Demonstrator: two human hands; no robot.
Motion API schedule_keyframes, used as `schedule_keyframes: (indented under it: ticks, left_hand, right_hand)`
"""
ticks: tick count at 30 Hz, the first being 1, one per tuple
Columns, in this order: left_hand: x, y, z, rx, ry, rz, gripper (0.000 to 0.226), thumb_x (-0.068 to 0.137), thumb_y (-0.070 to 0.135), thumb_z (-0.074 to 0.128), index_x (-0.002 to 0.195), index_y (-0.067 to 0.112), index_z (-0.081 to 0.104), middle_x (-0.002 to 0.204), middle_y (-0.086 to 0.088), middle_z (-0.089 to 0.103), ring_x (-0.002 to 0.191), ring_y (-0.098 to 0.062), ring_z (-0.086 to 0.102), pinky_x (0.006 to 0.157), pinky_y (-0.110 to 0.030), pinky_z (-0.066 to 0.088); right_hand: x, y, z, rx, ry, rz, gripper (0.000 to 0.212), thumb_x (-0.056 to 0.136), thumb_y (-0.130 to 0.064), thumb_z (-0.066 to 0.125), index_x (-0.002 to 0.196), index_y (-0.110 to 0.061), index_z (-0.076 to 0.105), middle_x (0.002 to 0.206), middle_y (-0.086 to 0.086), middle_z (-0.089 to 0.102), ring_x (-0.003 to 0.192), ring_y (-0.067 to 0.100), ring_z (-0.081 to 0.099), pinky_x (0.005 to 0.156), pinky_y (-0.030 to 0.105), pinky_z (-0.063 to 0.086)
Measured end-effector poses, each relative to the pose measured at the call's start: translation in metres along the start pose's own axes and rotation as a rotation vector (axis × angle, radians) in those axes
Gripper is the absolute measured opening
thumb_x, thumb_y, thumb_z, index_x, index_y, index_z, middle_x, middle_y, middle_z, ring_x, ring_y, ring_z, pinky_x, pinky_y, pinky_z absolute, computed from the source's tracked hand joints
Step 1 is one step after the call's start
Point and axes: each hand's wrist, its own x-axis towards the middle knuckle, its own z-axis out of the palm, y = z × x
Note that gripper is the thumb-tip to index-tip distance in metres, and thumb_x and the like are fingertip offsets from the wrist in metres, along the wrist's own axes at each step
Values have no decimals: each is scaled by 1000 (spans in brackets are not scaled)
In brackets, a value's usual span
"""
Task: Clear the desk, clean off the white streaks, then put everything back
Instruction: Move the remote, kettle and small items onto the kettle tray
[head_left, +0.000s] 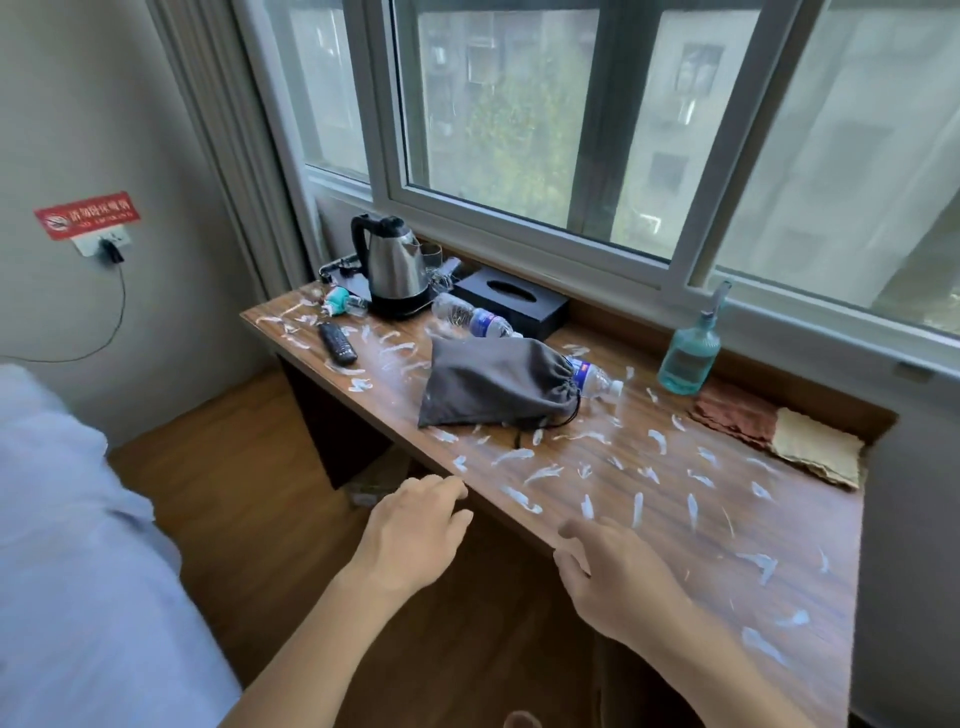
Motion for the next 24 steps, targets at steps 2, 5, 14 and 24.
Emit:
schedule_keyframes:
  ticks: [2,5,14,24]
  left_hand:
    - [16,-13,-6,-4,3,-19,34,107,41,51,138,28,58,134,9,64,124,-14,58,99,-32,52]
    - [44,-34,-14,1,-4,-50,31,107,42,52,133,27,60,129,7,65,119,-17,59,96,-35,52]
    - [150,-119,-36,16,-72,-60,32,107,43,53,135,29,59,132,9,63,120,-12,61,93,-27,50]
    - [237,-235,-70,-20,-102,-165,36,107,42,55,140,31,58,137,14,61,126,-6,57,101,-27,52]
  right_hand:
    - [24,-9,3,4,7,-27,31,104,-37,52,133,-30,59,124,-11,64,112,12,62,84,19,51]
    - [64,-22,9,-1,4,-52,32,102,-36,52,132,-28,59,125,-9,64,118,13,61,91,26,52]
    - [209,-76,21,50,0,-155,22,103,-38,52,120,-29,63,113,-9,66,98,10,62,77,19,52]
    - [376,-163,43,89,-51,-335,19,103,-35,53,116,-29,64,109,-10,67,92,7,63,71,16,52]
